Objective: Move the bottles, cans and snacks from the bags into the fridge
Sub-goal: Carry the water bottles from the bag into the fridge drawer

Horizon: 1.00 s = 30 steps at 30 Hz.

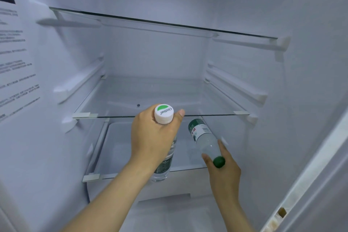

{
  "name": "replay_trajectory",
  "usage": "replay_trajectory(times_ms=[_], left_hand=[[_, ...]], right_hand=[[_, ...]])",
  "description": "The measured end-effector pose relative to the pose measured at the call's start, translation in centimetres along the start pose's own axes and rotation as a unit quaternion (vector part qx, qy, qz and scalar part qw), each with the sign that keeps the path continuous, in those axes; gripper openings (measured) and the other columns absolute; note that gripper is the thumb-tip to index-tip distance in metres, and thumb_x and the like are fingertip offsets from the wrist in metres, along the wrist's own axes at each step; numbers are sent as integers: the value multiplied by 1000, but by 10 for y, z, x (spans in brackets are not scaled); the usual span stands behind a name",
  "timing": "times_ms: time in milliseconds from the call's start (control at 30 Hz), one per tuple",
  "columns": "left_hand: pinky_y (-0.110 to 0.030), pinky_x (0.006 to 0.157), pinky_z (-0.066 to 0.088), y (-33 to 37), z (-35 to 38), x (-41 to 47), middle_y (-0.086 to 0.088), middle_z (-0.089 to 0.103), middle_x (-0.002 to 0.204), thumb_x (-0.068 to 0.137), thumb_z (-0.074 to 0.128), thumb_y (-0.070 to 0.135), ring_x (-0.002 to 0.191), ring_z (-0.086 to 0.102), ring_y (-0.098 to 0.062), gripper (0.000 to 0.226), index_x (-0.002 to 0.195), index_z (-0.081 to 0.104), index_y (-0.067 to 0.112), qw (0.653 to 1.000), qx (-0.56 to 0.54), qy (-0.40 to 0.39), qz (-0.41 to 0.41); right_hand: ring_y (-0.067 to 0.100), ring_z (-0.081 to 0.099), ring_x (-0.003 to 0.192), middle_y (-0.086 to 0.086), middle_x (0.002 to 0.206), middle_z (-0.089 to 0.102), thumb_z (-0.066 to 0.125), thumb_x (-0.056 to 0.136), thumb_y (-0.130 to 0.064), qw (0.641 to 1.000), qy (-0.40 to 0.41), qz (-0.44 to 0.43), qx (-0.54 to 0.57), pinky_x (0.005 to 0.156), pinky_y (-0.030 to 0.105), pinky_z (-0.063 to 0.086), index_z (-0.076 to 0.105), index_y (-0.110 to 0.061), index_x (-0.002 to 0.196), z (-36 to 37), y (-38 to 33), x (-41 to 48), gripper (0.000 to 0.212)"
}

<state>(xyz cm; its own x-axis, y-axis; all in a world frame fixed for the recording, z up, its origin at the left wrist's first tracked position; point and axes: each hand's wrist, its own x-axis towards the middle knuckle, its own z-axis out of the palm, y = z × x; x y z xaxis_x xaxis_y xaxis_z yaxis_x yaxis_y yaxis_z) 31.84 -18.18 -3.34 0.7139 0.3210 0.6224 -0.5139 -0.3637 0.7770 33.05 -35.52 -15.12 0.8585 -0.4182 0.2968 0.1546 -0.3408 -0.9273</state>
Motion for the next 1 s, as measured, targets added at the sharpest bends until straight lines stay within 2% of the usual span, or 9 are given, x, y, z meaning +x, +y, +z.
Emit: replay_trajectory(times_ms=[67,167,233,367,500,600,767,1000], left_hand=[[-36,53,40,1,1,-1,-16,57,59,78,77,34,60,50,-29,43,66,57,-2,1000,2,-9,1],[-35,51,37,3,2,-3,-15,55,57,78,77,32,58,47,-28,42,64,56,-2,1000,6,-15,10],[-35,50,37,3,1,-4,-16,55,57,77,77,32,58,48,-28,43,64,56,-3,1000,1,-13,11],[-36,53,39,3,-1,-6,-16,57,59,78,77,32,59,50,-28,42,65,57,-3,1000,1,-13,16],[-36,53,40,3,-1,-5,-17,56,58,78,77,32,58,50,-28,43,65,57,-4,1000,3,-18,16],[-38,55,40,3,-2,-3,-19,56,59,78,77,31,59,50,-30,44,66,55,-5,1000,3,-18,11],[-40,54,41,3,-1,-4,-19,54,58,77,77,35,59,49,-32,47,65,55,-5,1000,3,-19,12],[-39,54,41,4,-2,-6,-19,56,59,77,78,30,59,50,-30,42,66,57,-5,1000,-8,-24,7]], right_hand=[[15,52,120,-4,136,56,72,85,-15,1000,-2,4,-31,104,28,40,46,-26,142,1,10,4,63],[20,43,134,-3,146,47,67,89,-16,996,-8,-11,-86,110,42,38,41,-28,144,5,21,9,62],[22,39,138,-1,151,41,64,91,-19,991,-9,-33,-130,112,44,35,37,-27,146,8,24,12,62],[20,38,138,3,152,38,58,95,-21,980,0,-71,-184,111,41,36,32,-21,149,14,30,19,60],[29,48,123,16,139,41,55,96,-15,957,2,-102,-271,97,35,45,29,-10,149,23,32,41,60],[27,48,114,15,133,40,51,98,-14,954,-16,-84,-288,92,32,43,25,-11,151,27,29,59,59],[32,49,114,12,140,38,48,98,-15,950,-30,-89,-297,91,39,46,24,-16,151,35,35,79,58],[24,52,121,6,153,33,44,100,-20,940,-38,-83,-328,88,34,48,18,-18,153,44,36,96,59]])
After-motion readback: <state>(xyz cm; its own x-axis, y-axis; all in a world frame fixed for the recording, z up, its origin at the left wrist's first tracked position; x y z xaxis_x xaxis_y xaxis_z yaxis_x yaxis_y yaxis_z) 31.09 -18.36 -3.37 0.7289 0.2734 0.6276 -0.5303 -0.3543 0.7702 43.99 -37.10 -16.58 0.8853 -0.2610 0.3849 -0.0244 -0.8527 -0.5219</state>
